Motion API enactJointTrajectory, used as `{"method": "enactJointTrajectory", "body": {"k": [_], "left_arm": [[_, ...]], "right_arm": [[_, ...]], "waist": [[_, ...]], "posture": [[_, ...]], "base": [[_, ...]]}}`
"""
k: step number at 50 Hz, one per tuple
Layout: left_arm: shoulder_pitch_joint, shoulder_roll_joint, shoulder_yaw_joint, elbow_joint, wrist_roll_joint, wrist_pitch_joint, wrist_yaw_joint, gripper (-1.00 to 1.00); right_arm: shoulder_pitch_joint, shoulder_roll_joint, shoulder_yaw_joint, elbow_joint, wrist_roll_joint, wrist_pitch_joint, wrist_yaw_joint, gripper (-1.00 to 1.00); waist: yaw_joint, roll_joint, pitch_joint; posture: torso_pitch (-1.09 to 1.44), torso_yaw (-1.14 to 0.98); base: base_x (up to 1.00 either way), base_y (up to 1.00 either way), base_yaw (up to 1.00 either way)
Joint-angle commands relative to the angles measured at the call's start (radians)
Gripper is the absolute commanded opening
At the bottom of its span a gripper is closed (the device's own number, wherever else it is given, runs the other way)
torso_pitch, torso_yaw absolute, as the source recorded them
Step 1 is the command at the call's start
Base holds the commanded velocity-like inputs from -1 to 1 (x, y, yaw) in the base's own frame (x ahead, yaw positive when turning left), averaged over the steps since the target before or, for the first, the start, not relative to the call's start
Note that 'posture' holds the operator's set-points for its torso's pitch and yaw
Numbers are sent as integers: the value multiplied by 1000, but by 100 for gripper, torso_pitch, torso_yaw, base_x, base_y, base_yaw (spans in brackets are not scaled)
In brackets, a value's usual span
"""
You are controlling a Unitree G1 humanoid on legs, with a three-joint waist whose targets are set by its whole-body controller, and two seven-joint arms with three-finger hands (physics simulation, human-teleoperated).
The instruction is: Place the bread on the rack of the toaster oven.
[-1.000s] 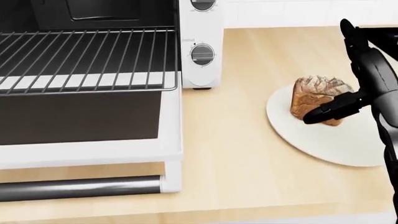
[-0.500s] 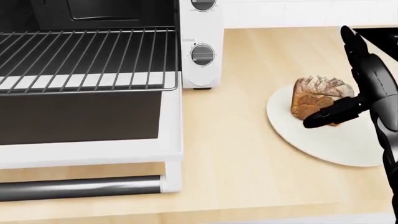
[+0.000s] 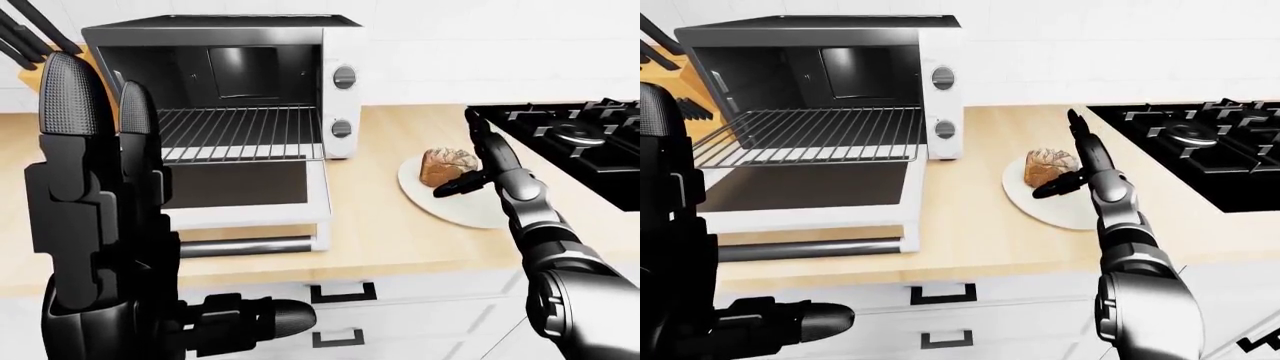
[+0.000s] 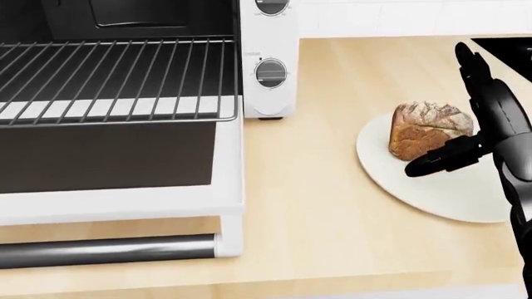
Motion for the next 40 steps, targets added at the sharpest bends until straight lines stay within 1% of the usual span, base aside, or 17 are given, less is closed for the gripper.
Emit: {"method": "enactJointTrajectory", "body": {"k": [1,24,40], "left_arm": [[-10,-1,-2,-24,-2,-14,5,100],[-6,-3,-5,-24,0,-17,5,100],[-14,-14,7,-24,-2,-17,-7,100]], "right_arm": [[-40,-17,-8,-41,9,-25,-10,100],[-45,-16,-10,-32,5,-16,-20,100],[-62,-5,-12,-21,-2,6,-34,100]], "waist": [[0,-6,-11],[0,-7,-12],[1,-7,-11]], "posture": [[-20,0],[-20,0],[-20,0]], "base": [[0,0,0],[0,0,0],[0,0,0]]}}
